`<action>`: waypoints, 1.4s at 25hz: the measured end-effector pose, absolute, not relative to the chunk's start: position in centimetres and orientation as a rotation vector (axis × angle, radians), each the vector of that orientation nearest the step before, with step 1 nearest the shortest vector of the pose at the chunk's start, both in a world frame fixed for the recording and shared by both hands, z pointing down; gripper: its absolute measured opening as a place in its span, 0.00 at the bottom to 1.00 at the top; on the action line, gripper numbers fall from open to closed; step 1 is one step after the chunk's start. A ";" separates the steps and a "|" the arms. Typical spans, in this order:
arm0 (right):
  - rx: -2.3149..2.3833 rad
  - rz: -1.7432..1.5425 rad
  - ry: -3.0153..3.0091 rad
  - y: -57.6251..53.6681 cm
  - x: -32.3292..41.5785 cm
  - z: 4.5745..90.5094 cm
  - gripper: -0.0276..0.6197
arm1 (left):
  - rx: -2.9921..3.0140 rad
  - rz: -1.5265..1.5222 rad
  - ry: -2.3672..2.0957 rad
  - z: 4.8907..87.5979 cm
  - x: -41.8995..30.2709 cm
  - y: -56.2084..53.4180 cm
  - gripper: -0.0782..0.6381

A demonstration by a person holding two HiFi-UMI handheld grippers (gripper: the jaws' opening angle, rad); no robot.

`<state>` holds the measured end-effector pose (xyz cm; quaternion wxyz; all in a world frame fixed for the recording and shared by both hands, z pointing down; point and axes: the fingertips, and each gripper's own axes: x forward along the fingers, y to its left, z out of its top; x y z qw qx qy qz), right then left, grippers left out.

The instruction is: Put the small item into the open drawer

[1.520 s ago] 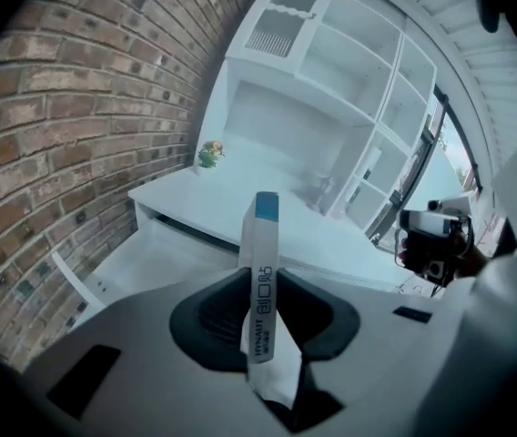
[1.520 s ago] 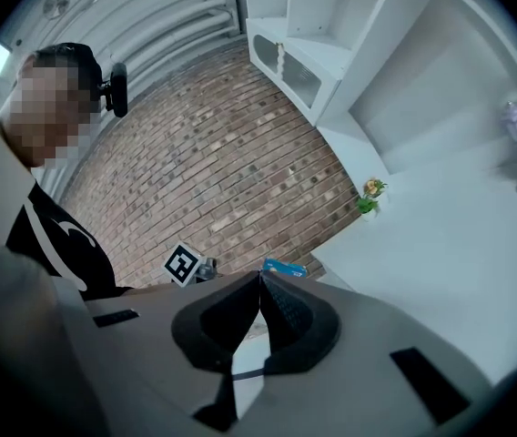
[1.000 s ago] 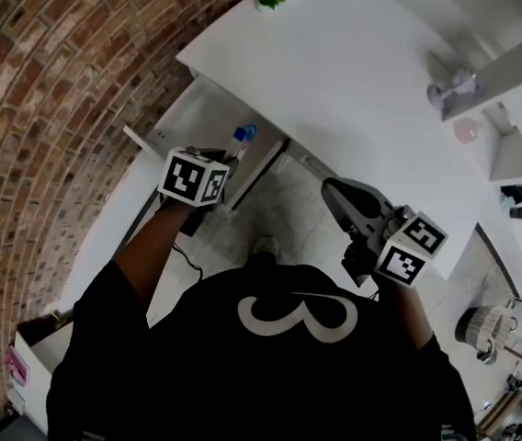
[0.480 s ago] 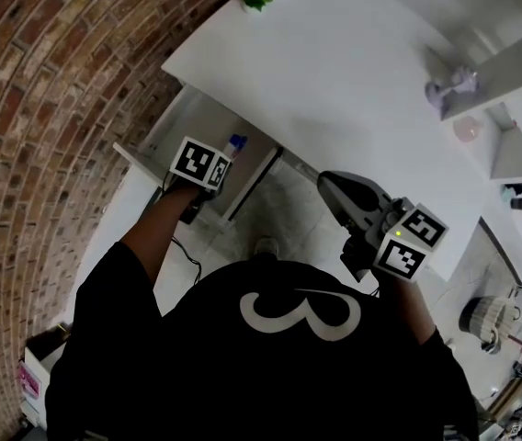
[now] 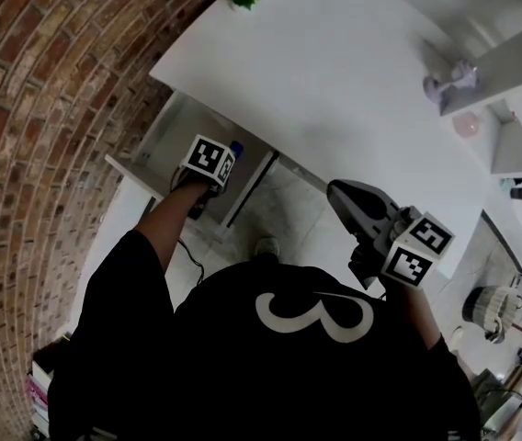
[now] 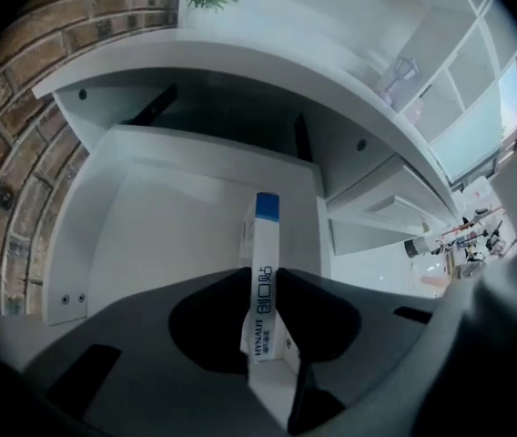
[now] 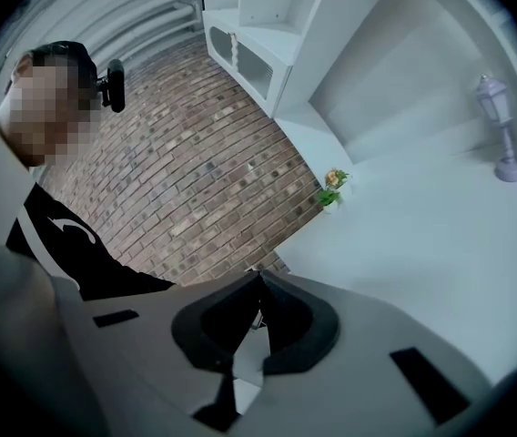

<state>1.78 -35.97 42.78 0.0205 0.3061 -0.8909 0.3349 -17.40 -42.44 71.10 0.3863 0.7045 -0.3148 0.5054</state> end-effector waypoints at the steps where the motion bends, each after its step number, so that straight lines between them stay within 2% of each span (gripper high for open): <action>1: 0.957 1.042 -2.759 -36.0 2.0 42.8 0.06 | 1.794 1.290 -0.802 71.5 -17.5 -42.4 0.23; 20: 0.954 1.058 -2.720 -36.2 1.6 43.1 0.06 | 1.801 1.249 -0.744 74.0 -16.7 -41.8 0.26; 28: 0.909 1.046 -2.754 -36.3 0.6 42.2 0.06 | 1.872 1.112 -0.737 71.5 -16.1 -42.7 0.44; 35: 0.857 1.017 -2.779 -35.8 -0.5 41.3 0.06 | 1.972 0.827 -0.835 64.3 -16.3 -45.0 0.47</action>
